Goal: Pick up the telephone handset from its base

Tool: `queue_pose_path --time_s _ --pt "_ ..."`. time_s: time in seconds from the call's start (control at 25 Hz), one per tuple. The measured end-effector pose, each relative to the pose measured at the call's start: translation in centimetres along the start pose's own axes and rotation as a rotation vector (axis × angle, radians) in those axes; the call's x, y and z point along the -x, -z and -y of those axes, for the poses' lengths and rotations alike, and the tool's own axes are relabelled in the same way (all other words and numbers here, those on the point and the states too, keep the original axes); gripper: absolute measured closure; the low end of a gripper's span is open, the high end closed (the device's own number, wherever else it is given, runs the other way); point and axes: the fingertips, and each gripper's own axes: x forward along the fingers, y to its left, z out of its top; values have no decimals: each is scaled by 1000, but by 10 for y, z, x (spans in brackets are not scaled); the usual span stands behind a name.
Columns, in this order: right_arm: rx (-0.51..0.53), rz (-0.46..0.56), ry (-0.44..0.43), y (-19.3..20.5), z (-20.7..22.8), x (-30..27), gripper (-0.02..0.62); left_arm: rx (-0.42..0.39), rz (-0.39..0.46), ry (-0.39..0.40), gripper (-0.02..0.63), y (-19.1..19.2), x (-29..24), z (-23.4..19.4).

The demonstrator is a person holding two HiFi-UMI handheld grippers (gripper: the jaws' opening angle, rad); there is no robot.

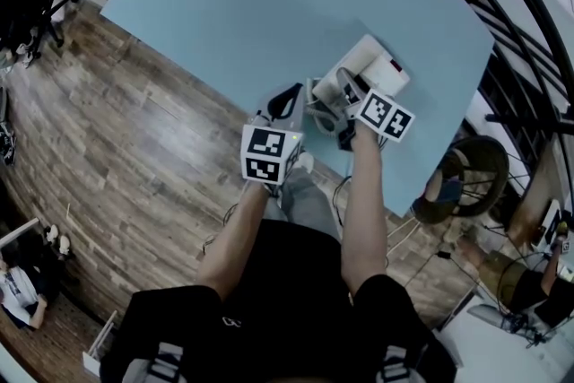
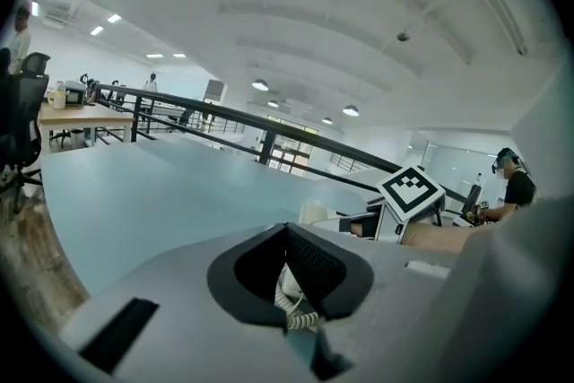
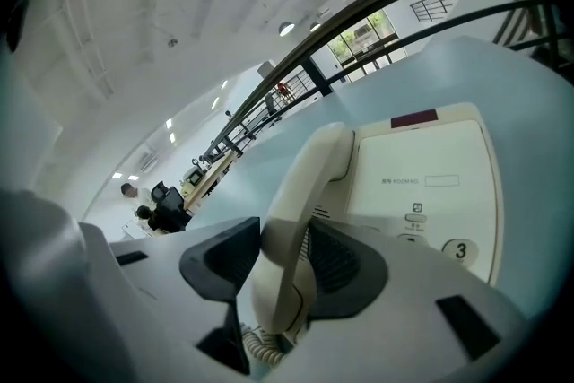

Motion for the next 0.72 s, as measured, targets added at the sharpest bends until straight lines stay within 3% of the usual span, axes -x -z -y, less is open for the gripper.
queue_pose_path --time_s 0.16,0.36,0.72 --pt "-32 30 -10 -3 -6 7 489 1 10 1 606 -6 3 6" --pt "-35 52 -59 -6 -27 16 509 2 49 5 606 -27 13 14" --pt "196 166 -102 -29 -77 60 512 -47 123 -15 606 -61 30 18"
